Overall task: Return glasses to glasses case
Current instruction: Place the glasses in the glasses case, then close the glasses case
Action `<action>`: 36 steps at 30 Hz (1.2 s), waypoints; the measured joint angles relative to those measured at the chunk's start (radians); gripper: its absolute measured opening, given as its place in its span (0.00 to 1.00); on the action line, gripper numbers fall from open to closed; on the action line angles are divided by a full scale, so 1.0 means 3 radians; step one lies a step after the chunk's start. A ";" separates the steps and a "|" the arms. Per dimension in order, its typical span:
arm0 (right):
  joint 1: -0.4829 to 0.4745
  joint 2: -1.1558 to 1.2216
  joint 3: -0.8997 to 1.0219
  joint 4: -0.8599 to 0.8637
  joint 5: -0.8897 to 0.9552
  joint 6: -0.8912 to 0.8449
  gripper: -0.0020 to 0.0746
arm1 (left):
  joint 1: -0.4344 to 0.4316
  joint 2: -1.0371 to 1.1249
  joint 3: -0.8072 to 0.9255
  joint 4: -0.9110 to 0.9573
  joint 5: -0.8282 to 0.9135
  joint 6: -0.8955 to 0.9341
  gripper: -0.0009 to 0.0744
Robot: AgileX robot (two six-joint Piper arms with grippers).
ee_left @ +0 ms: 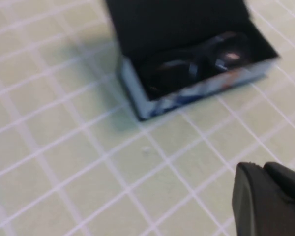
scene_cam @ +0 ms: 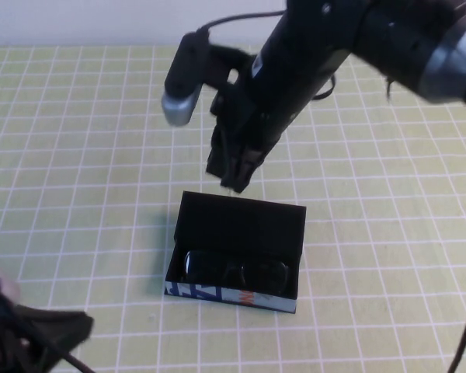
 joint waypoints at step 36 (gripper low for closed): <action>-0.1091 0.0732 0.0234 0.0983 -0.0186 0.0764 0.01 | -0.1131 0.2891 -0.0759 -0.0667 -0.1364 0.0973 0.01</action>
